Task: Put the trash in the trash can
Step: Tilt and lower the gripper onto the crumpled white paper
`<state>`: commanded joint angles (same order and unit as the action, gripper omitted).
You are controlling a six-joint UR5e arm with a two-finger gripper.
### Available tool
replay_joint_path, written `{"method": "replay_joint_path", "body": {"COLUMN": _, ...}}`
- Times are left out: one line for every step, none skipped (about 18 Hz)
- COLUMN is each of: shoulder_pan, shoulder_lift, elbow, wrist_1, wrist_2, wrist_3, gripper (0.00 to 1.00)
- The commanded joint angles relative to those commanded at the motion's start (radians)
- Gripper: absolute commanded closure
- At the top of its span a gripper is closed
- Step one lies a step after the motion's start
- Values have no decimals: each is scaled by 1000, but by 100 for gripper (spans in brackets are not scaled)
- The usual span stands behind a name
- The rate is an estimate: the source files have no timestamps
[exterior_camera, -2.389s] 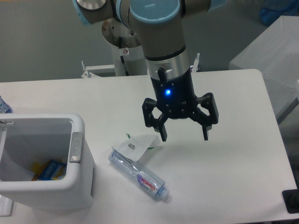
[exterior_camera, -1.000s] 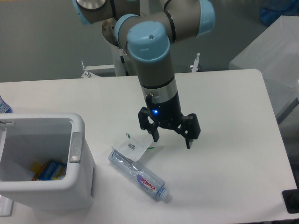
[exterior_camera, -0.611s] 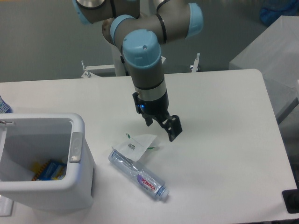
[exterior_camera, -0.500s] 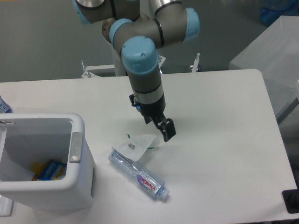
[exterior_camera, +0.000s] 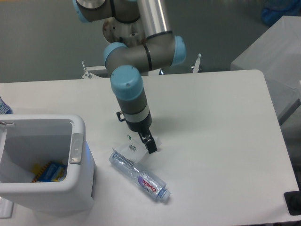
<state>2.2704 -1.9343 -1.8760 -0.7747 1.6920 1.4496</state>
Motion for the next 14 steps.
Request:
{"method": "replay_joint_path", "body": {"shoulder_pan": -8, "shoulder_lift": -2, "elbow": -6, "wrist_1": 0, "wrist_2": 0, "wrist_3": 0, "gripper": 0}}
{"method": "replay_joint_path", "body": {"shoulder_pan": -9, "shoulder_lift": -6, "elbow": -12, "wrist_1": 0, "wrist_2": 5, "wrist_3": 0, "gripper": 0}}
{"method": "replay_joint_path", "body": {"shoulder_pan": -9, "shoulder_lift": -12, "elbow": -17, "wrist_1": 0, "wrist_2": 18, "wrist_3": 0, "gripper": 0}}
{"method": "replay_joint_path", "body": {"shoulder_pan": -15, "shoulder_lift": -14, "elbow": -15, "wrist_1": 2, "wrist_2": 28, "wrist_3": -2, "gripper": 0}}
{"method": "replay_joint_path", "body": {"shoulder_pan": -22, "shoulder_lift": -15, "elbow": -15, "wrist_1": 5, "wrist_2": 29, "wrist_3": -2, "gripper": 0}}
{"method": "replay_joint_path", "body": {"shoulder_pan": -23, "shoulder_lift": -20, "elbow": -17, "wrist_1": 5, "wrist_2": 31, "wrist_3": -3, "gripper": 0}}
{"method": "replay_joint_path", "body": {"shoulder_pan": -25, "shoulder_lift": -28, "elbow": -15, "wrist_1": 6, "wrist_2": 32, "wrist_3": -3, "gripper": 0}}
{"method": "replay_joint_path", "body": {"shoulder_pan": -25, "shoulder_lift": -31, "elbow": -14, "wrist_1": 8, "wrist_2": 32, "wrist_3": -5, "gripper": 0}}
{"method": "replay_joint_path", "body": {"shoulder_pan": -26, "shoulder_lift": -34, "elbow": -11, "wrist_1": 8, "wrist_2": 32, "wrist_3": -8, "gripper": 0}}
{"method": "replay_joint_path", "body": {"shoulder_pan": -26, "shoulder_lift": -38, "elbow": -6, "wrist_1": 9, "wrist_2": 32, "wrist_3": -17, "gripper": 0}}
{"method": "replay_joint_path", "body": {"shoulder_pan": -26, "shoulder_lift": -40, "elbow": -2, "wrist_1": 9, "wrist_2": 34, "wrist_3": -21, "gripper": 0}}
{"method": "replay_joint_path", "body": {"shoulder_pan": -25, "shoulder_lift": -43, "elbow": 1, "wrist_1": 9, "wrist_2": 34, "wrist_3": -21, "gripper": 7}}
{"method": "replay_joint_path", "body": {"shoulder_pan": -26, "shoulder_lift": -41, "elbow": 2, "wrist_1": 8, "wrist_2": 34, "wrist_3": -26, "gripper": 23}}
{"method": "replay_joint_path", "body": {"shoulder_pan": -25, "shoulder_lift": -41, "elbow": 2, "wrist_1": 8, "wrist_2": 32, "wrist_3": -35, "gripper": 39}}
